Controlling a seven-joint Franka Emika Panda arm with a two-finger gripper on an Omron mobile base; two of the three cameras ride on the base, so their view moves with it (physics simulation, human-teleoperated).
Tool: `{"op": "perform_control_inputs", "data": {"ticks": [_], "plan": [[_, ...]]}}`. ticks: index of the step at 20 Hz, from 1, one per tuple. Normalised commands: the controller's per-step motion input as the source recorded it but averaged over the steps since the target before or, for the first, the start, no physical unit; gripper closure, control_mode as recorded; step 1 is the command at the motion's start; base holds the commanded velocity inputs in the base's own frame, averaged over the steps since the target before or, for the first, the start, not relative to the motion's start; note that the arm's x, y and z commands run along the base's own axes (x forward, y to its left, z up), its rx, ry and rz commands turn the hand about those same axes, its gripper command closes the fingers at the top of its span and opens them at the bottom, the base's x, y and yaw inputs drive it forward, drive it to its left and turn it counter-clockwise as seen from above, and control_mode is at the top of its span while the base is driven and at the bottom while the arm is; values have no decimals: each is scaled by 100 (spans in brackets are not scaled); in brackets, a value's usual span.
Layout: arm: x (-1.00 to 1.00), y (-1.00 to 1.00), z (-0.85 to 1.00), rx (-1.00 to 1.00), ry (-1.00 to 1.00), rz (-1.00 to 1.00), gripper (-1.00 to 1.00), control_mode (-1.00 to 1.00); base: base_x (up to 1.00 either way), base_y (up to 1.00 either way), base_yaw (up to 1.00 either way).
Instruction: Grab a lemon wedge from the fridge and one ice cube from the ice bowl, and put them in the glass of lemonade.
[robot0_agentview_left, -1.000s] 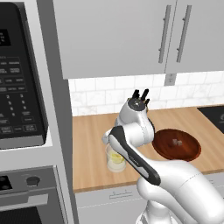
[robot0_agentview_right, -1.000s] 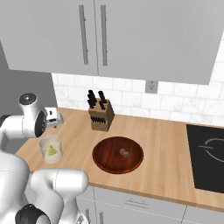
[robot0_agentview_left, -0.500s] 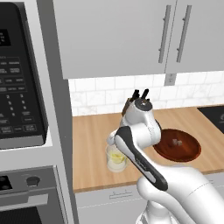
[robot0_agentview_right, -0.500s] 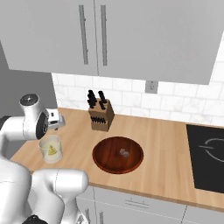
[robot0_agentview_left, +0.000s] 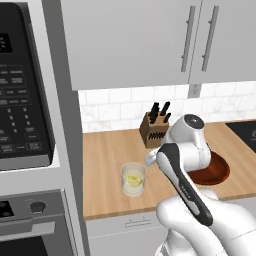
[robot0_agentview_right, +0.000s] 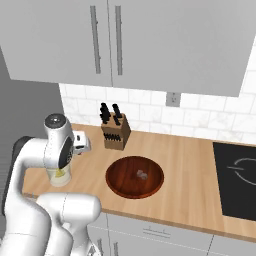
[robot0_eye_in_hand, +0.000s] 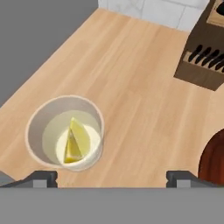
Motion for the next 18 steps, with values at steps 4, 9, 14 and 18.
{"op": "perform_control_inputs", "data": {"ticks": [4,9,14,18], "plan": [[0,-98,17,-3,11,-1,-100,-100,0,0,0],[0,-92,36,-16,24,-4,-100,-100,0,0,0],[6,-37,5,-15,25,-9,-100,-100,0,0,0],[8,-27,-51,1,11,-20,-100,-100,0,0,0]]}}
